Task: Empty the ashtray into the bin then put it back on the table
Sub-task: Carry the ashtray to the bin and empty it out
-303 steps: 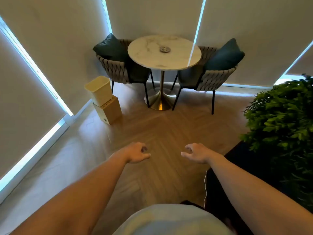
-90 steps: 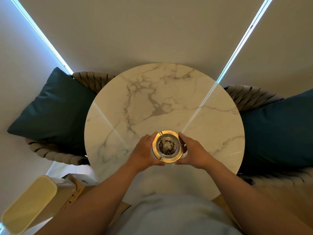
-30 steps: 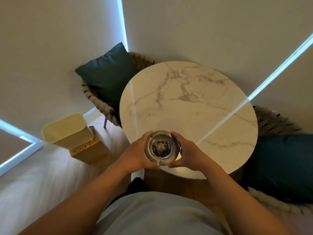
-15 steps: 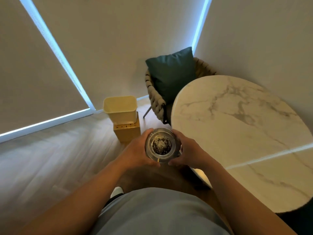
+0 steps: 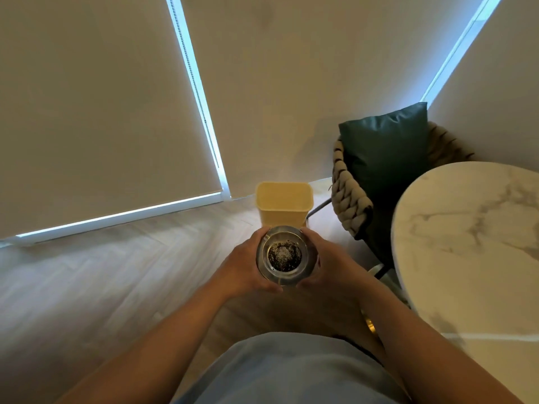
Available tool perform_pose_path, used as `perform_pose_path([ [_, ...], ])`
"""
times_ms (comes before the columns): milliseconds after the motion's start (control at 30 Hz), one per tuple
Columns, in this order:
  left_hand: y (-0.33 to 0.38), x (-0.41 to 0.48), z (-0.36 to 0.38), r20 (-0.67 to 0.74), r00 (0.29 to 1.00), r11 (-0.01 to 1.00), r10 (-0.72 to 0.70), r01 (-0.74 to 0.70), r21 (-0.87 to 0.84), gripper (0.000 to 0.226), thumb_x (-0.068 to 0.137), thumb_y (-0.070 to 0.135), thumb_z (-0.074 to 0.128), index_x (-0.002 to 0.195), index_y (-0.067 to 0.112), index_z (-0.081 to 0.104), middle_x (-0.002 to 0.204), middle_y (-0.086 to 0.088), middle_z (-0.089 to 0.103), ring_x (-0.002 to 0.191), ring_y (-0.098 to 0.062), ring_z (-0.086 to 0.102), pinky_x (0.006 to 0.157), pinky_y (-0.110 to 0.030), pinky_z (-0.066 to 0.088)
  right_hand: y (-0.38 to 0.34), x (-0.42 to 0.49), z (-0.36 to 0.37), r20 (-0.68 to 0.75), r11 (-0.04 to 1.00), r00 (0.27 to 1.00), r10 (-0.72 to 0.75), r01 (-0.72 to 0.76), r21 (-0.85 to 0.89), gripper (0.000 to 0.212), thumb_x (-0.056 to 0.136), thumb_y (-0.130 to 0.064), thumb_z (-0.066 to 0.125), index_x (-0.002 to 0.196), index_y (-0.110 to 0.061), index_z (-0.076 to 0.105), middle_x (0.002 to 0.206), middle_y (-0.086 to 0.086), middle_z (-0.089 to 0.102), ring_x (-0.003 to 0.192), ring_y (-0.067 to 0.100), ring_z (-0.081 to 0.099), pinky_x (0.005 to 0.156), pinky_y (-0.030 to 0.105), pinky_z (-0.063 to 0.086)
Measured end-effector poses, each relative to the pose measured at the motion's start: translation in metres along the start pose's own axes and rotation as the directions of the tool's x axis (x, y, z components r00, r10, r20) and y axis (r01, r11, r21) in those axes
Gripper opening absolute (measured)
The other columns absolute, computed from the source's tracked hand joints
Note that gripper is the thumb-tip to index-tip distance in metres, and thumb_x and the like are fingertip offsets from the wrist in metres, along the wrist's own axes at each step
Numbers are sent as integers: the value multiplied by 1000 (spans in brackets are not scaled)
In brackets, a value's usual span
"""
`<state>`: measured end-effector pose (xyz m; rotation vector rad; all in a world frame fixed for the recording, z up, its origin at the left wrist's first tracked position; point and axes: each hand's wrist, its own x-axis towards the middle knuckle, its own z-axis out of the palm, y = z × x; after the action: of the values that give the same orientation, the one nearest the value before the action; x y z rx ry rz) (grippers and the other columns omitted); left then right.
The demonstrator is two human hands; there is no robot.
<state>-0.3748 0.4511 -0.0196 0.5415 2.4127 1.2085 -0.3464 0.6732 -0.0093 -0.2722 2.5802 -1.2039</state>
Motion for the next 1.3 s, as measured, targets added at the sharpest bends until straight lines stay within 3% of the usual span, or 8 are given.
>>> perform_pose_path([
  [133, -17, 13, -18, 11, 1000, 1000, -19, 19, -15, 119, 47, 48, 94, 144, 36, 26, 139, 10, 51, 123, -10, 52, 103, -33, 48, -1, 25, 3, 20, 1000, 1000, 20, -20, -4, 100, 60, -29, 93, 137, -41, 30, 125, -21, 52, 115, -2, 50, 91, 3, 37],
  [267, -24, 36, -22, 25, 999, 999, -44, 44, -25, 118, 46, 48, 94, 143, 38, 26, 137, 11, 53, 120, -10, 54, 101, -32, 49, 8, 49, -4, 60, 999, 997, 52, -53, 6, 102, 58, -28, 93, 137, -45, 31, 126, -21, 56, 115, -3, 53, 97, 11, 40],
  [400, -26, 68, -24, 21, 997, 997, -71, 72, -37, 118, 47, 48, 93, 143, 41, 25, 136, 12, 53, 118, -8, 54, 99, -27, 48, 24, 77, -21, 87, 998, 995, 53, -55, 14, 102, 58, -33, 92, 120, -74, 22, 113, -40, 48, 107, -28, 46, 83, -6, 38],
  [533, -22, 121, -24, 26, 992, 991, -121, 122, -47, 120, 45, 46, 94, 143, 40, 26, 134, 12, 54, 117, -9, 55, 100, -33, 51, 49, 115, -54, 102, 997, 993, 60, -63, 34, 97, 58, -39, 90, 121, -71, 24, 112, -41, 49, 108, -28, 46, 83, -6, 38],
  [733, -14, 195, -22, 42, 983, 984, -176, 177, -21, 128, 46, 46, 94, 149, 33, 21, 140, 8, 51, 123, -13, 53, 102, -41, 49, 88, 161, -96, 121, 994, 988, 92, -98, 43, 107, 60, -31, 93, 144, -33, 27, 123, -20, 55, 113, 2, 55, 94, 14, 45],
  [933, -18, 266, -20, 13, 970, 969, -244, 245, -44, 129, 42, 54, 93, 148, 41, 19, 138, 13, 51, 120, -10, 54, 100, -40, 51, 122, 218, -139, 171, 993, 980, 99, -107, 39, 116, 62, -33, 92, 151, -31, 18, 142, -5, 53, 127, 13, 52, 107, 36, 47],
  [1100, -43, 318, -16, 6, 964, 963, -264, 264, -45, 127, 42, 57, 91, 146, 43, 20, 135, 17, 51, 118, -6, 53, 99, -37, 51, 155, 271, -147, 224, 987, 967, 119, -140, 80, 106, 66, -35, 90, 146, -38, 21, 139, -6, 55, 125, 15, 55, 106, 42, 48],
  [1300, -92, 360, -10, 57, 962, 964, -267, 267, -1, 128, 43, 55, 91, 147, 40, 18, 139, 11, 51, 117, -10, 54, 97, -39, 51, 192, 312, -125, 254, 975, 949, 187, -210, 66, 113, 68, -31, 90, 152, -32, 14, 142, -2, 52, 128, 19, 53, 107, 43, 47],
])
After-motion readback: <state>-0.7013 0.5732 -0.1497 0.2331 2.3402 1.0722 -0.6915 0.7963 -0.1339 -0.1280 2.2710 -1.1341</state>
